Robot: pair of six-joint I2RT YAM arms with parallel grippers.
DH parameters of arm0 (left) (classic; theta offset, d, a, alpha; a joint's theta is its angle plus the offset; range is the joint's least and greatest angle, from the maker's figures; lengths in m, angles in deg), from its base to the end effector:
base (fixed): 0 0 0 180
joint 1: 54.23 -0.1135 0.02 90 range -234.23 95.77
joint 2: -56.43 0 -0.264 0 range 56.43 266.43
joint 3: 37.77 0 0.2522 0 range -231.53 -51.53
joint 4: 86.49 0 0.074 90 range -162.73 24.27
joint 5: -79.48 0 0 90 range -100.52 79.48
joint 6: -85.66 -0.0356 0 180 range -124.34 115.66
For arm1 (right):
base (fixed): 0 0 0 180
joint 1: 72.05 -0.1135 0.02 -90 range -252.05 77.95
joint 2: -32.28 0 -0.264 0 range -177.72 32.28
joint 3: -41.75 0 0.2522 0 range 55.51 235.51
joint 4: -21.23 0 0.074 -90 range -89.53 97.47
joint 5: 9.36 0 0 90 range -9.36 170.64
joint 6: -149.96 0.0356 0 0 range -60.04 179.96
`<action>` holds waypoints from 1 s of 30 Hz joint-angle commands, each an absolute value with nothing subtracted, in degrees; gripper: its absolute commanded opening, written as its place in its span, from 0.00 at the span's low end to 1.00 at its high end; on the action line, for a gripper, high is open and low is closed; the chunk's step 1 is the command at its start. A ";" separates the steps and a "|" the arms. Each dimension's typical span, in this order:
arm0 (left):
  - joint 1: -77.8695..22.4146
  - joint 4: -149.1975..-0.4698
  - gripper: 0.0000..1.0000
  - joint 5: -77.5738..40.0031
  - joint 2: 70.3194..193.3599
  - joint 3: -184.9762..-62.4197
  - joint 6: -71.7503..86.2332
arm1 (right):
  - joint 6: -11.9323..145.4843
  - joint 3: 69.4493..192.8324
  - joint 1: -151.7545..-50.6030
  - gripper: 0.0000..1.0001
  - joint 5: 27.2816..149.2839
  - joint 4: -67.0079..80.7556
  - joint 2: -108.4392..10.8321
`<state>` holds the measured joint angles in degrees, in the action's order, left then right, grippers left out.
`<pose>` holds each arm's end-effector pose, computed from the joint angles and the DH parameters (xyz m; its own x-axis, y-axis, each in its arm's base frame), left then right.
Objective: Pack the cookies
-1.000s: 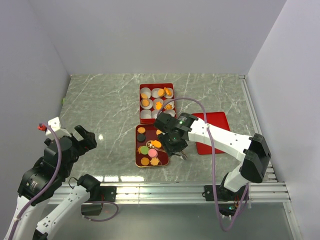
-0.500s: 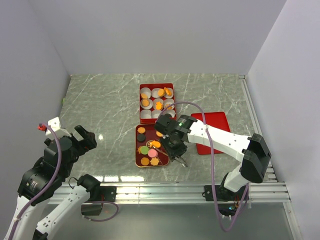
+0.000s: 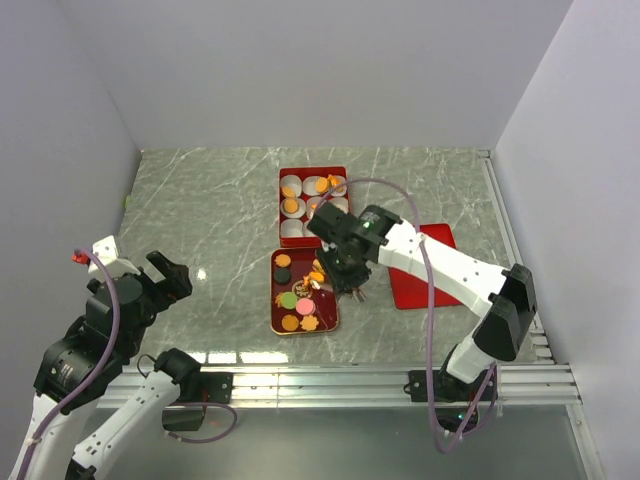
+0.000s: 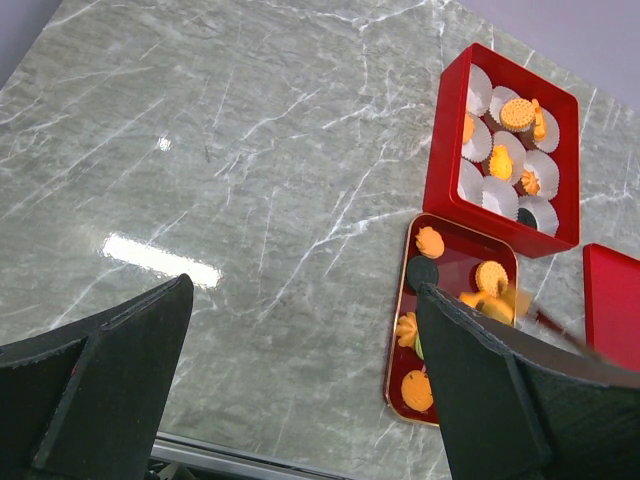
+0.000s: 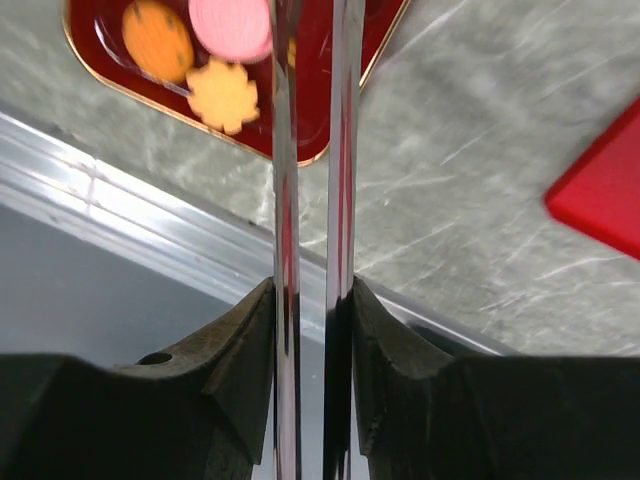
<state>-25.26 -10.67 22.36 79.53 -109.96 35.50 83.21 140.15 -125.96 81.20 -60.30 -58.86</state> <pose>0.0401 -0.0001 0.3609 -0.2910 -0.4539 -0.8422 -0.2655 0.8840 -0.3847 0.1795 0.2468 0.3038 -0.8405 -0.4830 -0.2454 -0.5200 0.8463 0.1157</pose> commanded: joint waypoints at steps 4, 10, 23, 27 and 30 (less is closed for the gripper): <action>-25.05 -10.59 1.00 23.14 79.46 -111.56 35.65 | 81.24 153.58 -121.72 0.34 76.42 -64.16 -61.15; -25.05 -10.85 0.99 22.96 79.55 -111.56 35.56 | 80.53 163.52 -118.20 0.34 76.86 -64.87 -66.15; -25.14 -11.21 0.99 22.17 79.99 -111.30 34.95 | 80.62 181.54 -116.52 0.32 77.39 -63.55 -82.67; -25.05 -11.47 0.99 21.73 80.25 -111.21 34.51 | 80.88 185.23 -116.09 0.32 77.30 -63.11 -87.07; -25.14 -11.65 0.99 21.56 80.51 -111.12 34.42 | 81.06 186.90 -116.09 0.32 77.30 -63.37 -89.45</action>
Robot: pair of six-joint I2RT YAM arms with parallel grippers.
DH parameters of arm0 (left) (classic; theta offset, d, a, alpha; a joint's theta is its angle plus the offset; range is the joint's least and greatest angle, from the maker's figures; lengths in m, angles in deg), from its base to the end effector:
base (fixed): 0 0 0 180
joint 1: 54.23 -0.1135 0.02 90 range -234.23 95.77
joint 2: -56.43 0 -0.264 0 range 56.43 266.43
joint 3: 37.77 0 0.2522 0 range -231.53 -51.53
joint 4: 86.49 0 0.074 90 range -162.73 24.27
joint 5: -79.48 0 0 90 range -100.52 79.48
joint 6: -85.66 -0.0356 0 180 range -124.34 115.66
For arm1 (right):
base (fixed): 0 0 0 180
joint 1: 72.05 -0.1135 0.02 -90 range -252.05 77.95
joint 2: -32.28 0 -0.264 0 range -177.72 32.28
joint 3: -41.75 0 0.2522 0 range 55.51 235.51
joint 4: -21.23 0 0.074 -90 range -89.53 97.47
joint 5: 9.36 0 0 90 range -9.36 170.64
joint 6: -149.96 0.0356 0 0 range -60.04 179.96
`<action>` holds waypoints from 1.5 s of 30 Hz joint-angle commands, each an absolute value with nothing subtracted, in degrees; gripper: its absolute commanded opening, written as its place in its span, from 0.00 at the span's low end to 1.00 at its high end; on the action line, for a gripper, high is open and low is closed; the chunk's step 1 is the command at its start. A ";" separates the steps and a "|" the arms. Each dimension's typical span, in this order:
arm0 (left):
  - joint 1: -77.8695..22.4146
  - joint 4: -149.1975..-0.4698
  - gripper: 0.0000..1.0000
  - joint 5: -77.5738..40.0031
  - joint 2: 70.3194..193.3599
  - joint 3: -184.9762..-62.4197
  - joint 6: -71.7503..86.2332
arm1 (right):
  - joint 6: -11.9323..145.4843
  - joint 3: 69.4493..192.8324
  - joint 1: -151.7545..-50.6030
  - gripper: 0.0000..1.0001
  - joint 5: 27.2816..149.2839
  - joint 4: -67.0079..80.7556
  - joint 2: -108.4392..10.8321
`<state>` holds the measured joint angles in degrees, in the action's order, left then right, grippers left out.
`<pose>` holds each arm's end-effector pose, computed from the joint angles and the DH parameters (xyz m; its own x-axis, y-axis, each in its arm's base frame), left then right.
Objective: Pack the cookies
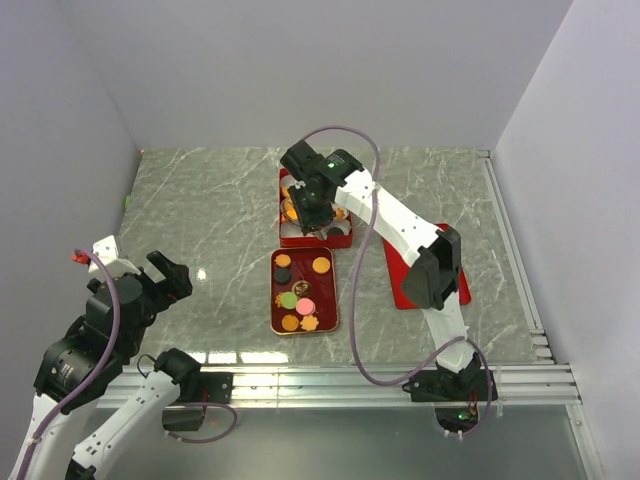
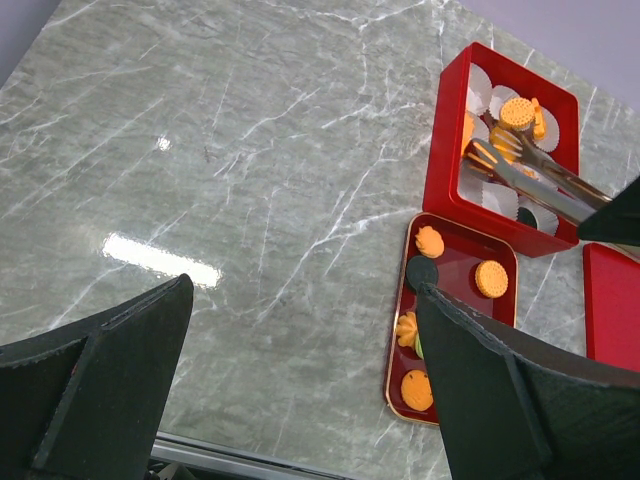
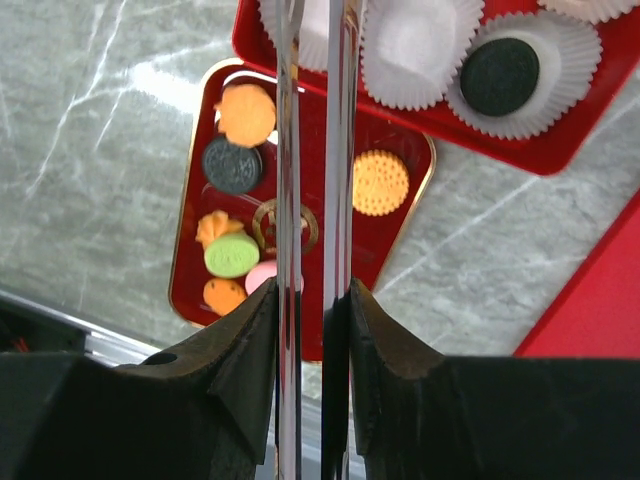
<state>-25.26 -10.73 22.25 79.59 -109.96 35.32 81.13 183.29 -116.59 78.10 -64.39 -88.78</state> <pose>0.0404 -0.0003 0.3610 -0.2929 -0.4512 -0.8430 -0.2632 0.8856 -0.3826 0.3137 0.3065 0.3285 -0.8513 -0.3316 -0.4066 -0.4075 0.9060 0.1143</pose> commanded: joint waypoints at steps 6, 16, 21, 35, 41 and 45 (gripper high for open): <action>-24.96 -11.82 0.99 21.47 80.25 -111.12 34.33 | 81.32 184.01 -116.00 0.41 76.95 -62.23 -88.93; -24.70 -12.00 0.99 21.12 80.87 -110.94 33.98 | 81.49 184.00 -115.73 0.54 76.60 -62.75 -87.87; -24.69 -12.00 0.99 21.12 81.22 -111.03 33.98 | 81.85 186.90 -115.47 0.54 76.51 -64.25 -86.99; -24.61 -12.09 1.00 20.94 82.10 -110.94 33.89 | 84.74 180.31 -118.19 0.50 90.47 -51.96 -79.07; -24.70 -12.00 0.99 21.03 82.89 -111.03 33.98 | 88.70 178.48 -121.88 0.43 97.33 -39.42 -84.26; -24.69 -11.82 0.99 20.94 84.11 -111.12 33.98 | 91.15 179.95 -123.55 0.44 99.18 -33.05 -90.92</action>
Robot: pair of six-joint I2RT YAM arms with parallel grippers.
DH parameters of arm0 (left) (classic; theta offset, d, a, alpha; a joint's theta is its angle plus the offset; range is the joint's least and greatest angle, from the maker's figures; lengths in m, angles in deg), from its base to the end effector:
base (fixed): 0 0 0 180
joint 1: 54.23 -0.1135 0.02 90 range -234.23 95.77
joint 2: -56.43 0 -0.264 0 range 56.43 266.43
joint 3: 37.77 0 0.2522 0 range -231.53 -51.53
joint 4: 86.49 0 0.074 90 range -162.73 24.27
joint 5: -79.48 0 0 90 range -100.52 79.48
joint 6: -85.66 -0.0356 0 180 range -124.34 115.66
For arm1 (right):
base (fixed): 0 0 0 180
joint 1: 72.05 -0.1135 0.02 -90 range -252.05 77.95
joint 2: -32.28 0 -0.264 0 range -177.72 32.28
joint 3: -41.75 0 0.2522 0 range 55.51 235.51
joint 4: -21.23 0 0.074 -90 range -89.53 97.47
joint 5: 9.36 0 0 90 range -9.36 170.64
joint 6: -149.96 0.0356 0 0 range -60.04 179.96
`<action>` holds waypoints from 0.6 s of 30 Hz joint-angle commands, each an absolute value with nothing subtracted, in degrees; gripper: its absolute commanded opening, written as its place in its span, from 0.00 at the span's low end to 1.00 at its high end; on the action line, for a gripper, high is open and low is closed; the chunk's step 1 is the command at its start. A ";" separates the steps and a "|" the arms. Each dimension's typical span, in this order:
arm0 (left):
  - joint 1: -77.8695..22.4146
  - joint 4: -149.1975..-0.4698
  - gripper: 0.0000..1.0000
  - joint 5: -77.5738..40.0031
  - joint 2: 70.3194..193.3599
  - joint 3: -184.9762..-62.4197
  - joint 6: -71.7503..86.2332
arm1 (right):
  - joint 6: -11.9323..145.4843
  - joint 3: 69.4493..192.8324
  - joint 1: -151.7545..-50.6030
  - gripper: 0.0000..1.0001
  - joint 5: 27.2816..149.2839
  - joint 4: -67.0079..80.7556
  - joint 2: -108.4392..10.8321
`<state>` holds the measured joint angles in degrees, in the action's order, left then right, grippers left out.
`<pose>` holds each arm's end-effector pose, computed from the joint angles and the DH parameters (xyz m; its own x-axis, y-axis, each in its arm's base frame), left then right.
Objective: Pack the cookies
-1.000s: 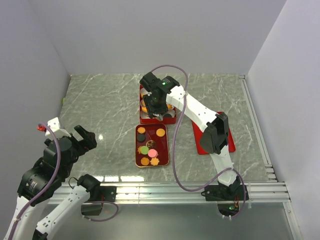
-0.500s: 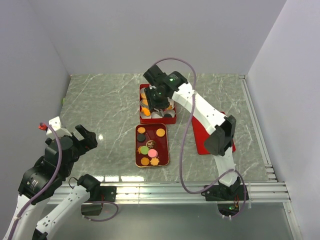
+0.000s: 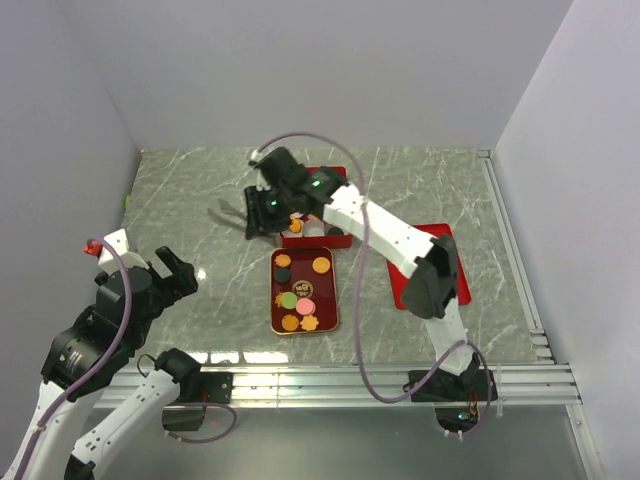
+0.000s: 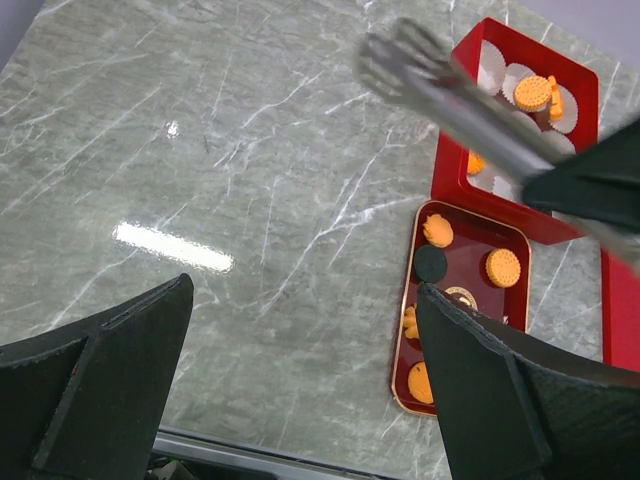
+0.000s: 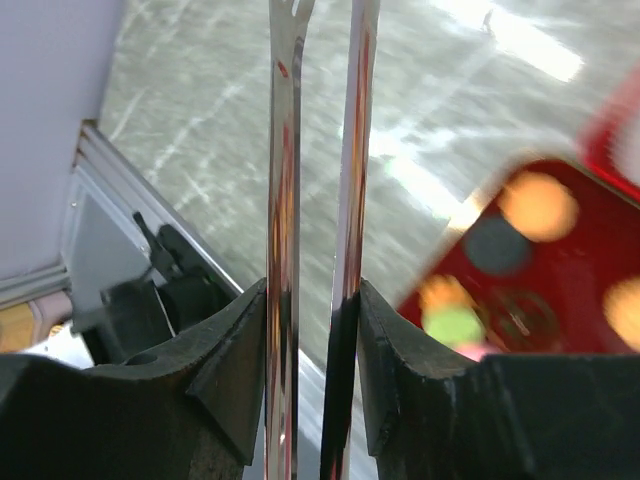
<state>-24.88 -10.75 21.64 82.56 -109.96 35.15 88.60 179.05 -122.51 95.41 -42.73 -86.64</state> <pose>0.0515 -0.0072 0.3598 -0.3406 -0.4261 -0.8381 -0.2653 0.8987 -0.3491 0.2877 0.3627 0.3467 -0.8109 -0.2543 -0.5270 -0.5362 0.6835 0.4953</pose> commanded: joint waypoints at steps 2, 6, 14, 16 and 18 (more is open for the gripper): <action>-24.61 -11.91 0.99 20.85 84.38 -111.21 33.90 | 91.69 182.23 -123.64 0.44 100.58 -30.87 -93.66; -24.69 -11.73 0.99 21.12 84.38 -111.21 34.07 | 93.62 183.91 -123.64 0.45 102.00 -27.08 -100.42; -24.61 -11.56 1.00 21.47 84.47 -111.29 34.42 | 97.49 183.83 -124.08 0.50 103.84 -21.10 -107.64; -24.69 -11.56 0.99 21.47 84.56 -111.29 34.42 | 97.58 184.09 -124.35 0.54 103.84 -21.01 -109.22; -24.70 -11.56 1.00 21.56 84.38 -111.29 34.51 | 97.58 184.62 -124.52 0.56 103.76 -21.44 -110.89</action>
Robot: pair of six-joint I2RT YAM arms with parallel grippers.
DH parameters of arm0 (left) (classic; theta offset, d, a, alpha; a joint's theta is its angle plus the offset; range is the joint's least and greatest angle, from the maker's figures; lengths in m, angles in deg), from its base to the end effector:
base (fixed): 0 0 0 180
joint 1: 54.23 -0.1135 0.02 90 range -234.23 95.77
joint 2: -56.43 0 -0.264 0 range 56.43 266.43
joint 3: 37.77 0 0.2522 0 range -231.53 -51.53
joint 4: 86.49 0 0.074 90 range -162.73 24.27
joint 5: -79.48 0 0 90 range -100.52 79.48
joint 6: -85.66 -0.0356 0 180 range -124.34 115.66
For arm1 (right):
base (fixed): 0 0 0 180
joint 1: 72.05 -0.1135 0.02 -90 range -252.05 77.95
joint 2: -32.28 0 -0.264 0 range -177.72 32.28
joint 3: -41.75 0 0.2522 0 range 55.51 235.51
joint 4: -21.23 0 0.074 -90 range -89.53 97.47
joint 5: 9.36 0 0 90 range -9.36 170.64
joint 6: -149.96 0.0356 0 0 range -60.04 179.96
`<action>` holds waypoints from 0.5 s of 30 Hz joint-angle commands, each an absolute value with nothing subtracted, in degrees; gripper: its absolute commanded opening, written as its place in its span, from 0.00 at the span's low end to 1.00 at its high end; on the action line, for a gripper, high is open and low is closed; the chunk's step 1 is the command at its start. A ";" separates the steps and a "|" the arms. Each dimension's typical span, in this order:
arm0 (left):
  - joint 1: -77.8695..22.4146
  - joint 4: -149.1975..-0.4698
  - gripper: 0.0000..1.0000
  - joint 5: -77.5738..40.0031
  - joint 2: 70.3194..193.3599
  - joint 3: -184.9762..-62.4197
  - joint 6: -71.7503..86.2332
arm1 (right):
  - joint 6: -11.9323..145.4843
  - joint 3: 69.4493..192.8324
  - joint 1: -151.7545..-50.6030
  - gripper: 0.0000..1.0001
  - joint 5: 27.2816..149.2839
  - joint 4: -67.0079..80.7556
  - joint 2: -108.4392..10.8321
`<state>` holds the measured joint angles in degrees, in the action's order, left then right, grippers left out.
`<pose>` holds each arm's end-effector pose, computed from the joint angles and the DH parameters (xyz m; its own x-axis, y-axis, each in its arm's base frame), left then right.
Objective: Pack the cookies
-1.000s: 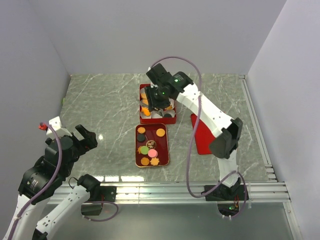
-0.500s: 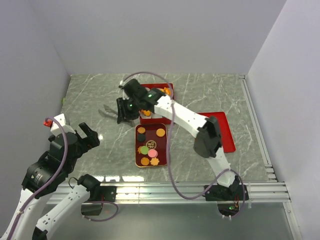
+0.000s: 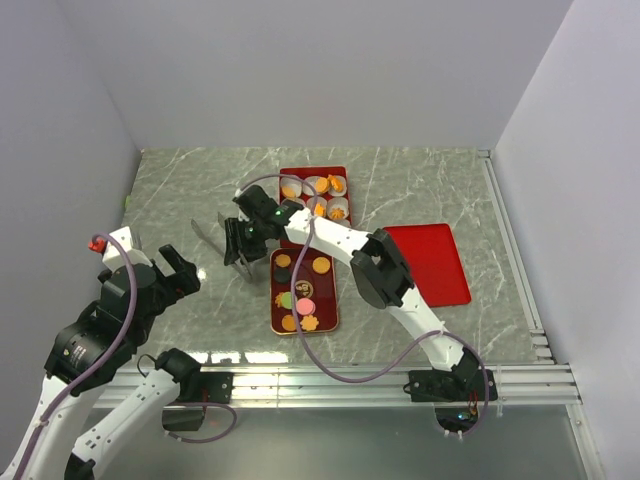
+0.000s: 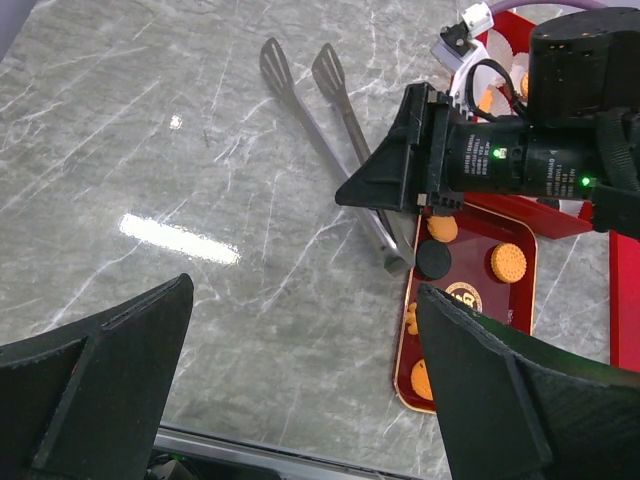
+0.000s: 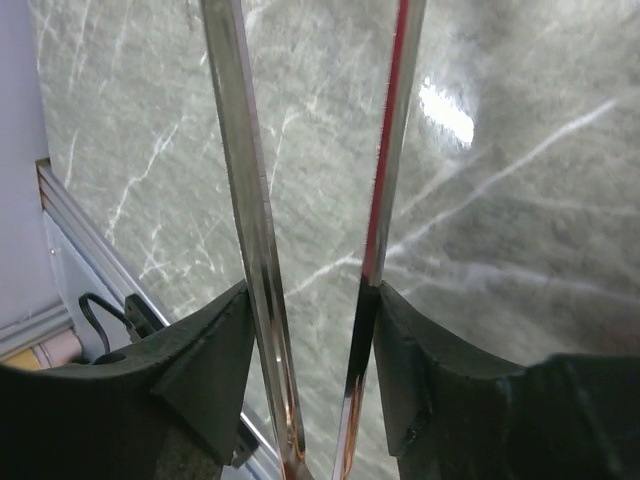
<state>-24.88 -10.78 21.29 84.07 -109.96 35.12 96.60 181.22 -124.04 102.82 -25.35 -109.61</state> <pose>0.0572 -0.0106 0.3590 -0.3631 -0.4155 -0.8340 -0.2686 0.9038 -0.3333 0.3280 0.4415 0.1851 -0.8994 -0.2533 -0.3564 -0.4305 0.6558 0.6201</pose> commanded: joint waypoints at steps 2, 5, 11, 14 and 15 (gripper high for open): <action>-24.70 -11.38 1.00 21.56 84.29 -111.29 34.68 | 97.58 185.06 -124.52 0.58 103.67 -21.97 -111.77; -24.78 -11.21 0.99 21.56 84.03 -111.38 34.77 | 97.14 184.53 -124.70 0.64 103.06 -23.29 -112.57; -24.78 -11.12 0.99 21.56 84.12 -111.47 34.86 | 93.37 182.95 -126.10 0.71 100.24 -26.19 -112.22; -24.78 -10.94 0.99 21.64 84.12 -111.56 35.04 | 92.75 182.95 -126.28 0.72 99.80 -27.33 -111.60; -24.78 -10.94 0.99 21.82 83.86 -111.65 35.12 | 92.48 183.12 -126.28 0.72 99.63 -27.68 -111.25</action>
